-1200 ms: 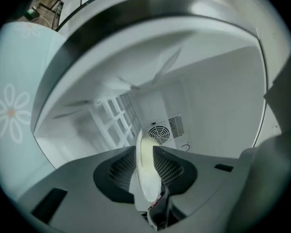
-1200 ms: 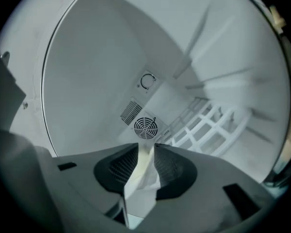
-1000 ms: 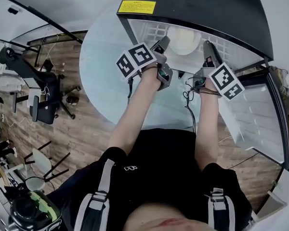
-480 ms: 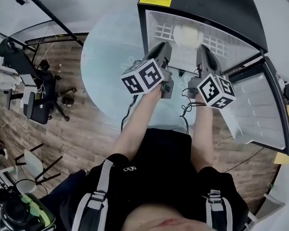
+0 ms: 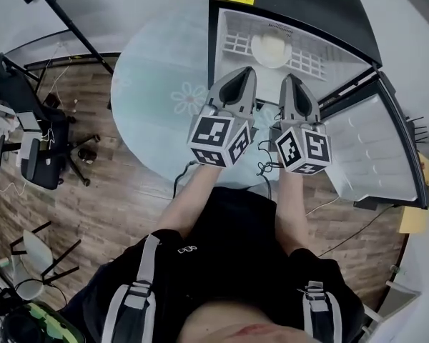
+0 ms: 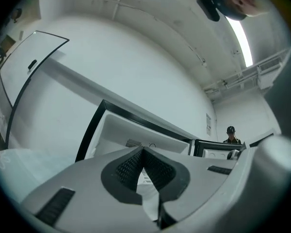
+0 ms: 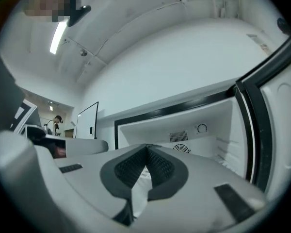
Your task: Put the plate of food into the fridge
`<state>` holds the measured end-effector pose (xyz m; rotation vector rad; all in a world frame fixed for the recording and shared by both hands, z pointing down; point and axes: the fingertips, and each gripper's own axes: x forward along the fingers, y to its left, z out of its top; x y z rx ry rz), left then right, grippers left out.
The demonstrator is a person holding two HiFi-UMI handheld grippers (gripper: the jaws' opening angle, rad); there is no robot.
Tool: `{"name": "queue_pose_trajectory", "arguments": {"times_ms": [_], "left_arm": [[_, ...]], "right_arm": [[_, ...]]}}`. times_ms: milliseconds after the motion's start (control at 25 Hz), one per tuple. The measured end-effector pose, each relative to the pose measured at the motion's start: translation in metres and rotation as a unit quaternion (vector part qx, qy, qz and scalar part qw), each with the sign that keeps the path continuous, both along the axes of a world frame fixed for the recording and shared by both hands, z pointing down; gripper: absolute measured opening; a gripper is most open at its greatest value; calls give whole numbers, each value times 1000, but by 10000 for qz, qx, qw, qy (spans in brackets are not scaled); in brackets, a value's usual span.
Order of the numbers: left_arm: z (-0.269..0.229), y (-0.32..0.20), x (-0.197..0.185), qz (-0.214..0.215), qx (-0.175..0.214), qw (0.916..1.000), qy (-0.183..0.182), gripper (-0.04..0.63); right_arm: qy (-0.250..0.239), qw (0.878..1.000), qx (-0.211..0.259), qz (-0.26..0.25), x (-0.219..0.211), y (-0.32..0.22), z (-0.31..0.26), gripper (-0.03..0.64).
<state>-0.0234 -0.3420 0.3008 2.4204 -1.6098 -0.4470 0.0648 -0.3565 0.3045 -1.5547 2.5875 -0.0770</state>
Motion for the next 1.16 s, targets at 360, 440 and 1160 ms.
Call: {"name": "queue_pose_trajectory", "arguments": {"times_ms": [360, 440, 1160], "left_arm": [[8, 0, 21, 141, 33, 9987, -490, -8], [8, -2, 24, 187, 24, 9986, -491, -8], [20, -8, 15, -23, -92, 9981, -601, -8]], "right_arm": [[306, 9992, 99, 254, 14, 8, 4, 2], [346, 9990, 118, 272, 16, 6, 3, 2], [811, 9965, 203, -2, -2, 7, 6, 3]]}}
